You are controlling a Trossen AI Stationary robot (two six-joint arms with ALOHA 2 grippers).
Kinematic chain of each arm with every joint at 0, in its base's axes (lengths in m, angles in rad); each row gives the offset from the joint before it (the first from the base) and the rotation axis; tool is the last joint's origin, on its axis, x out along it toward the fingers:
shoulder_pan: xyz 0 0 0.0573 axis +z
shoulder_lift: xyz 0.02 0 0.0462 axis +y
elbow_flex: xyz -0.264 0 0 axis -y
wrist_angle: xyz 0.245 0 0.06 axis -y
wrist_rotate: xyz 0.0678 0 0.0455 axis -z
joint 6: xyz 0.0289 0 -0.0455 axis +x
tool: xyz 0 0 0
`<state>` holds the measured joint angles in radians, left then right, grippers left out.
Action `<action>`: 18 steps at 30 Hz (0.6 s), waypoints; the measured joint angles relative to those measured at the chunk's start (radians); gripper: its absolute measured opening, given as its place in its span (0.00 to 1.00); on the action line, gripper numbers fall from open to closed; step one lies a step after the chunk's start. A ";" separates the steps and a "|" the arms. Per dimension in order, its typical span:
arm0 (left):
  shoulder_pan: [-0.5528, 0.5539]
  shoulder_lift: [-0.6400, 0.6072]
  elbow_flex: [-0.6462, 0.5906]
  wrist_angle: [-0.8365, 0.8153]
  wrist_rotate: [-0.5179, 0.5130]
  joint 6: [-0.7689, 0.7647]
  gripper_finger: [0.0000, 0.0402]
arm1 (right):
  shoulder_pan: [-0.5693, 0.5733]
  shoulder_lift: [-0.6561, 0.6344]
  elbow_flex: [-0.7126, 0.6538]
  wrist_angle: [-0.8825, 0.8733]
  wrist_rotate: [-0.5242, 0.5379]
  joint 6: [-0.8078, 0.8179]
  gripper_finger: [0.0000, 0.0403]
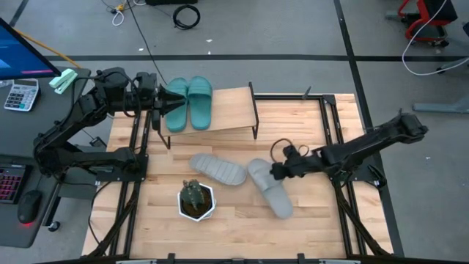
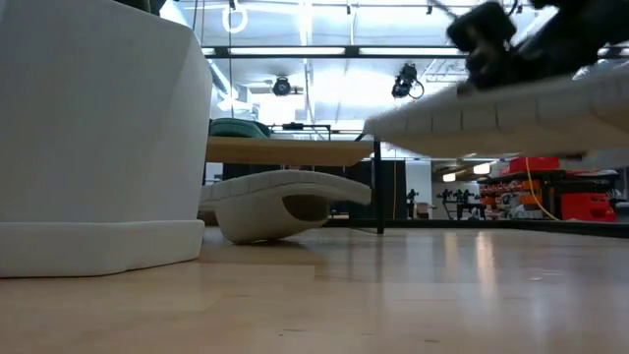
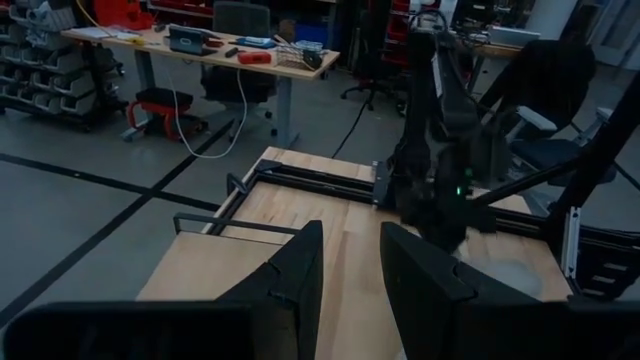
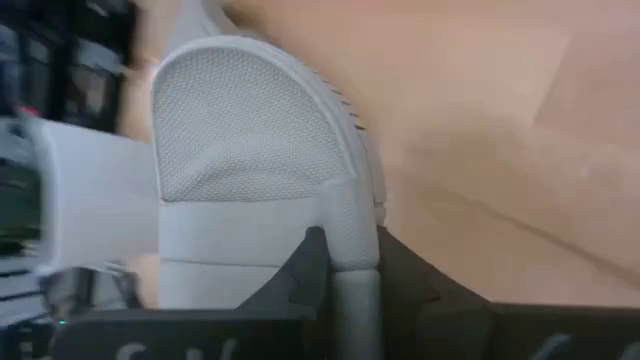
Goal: Pick and place slides into the shelf
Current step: Put the right gray slipper on the shelf
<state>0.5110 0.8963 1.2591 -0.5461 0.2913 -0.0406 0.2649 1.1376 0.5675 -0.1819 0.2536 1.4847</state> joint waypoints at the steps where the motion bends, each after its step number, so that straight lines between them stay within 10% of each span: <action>1: 0.000 0.000 0.000 0.000 0.000 0.000 0.27 | 0.000 -0.036 0.006 -0.035 0.020 -0.005 0.12; 11: 0.000 0.000 0.000 -0.001 0.054 -0.113 0.27 | -0.032 -0.241 0.265 -0.394 0.265 -0.386 0.12; 18: 0.000 0.016 0.001 -0.002 0.201 -0.209 0.27 | -0.167 -0.174 0.591 -0.487 0.205 -0.878 0.12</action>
<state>0.5110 0.9121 1.2598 -0.5480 0.4920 -0.2497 0.0983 0.9640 1.1589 -0.6693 0.4585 0.6069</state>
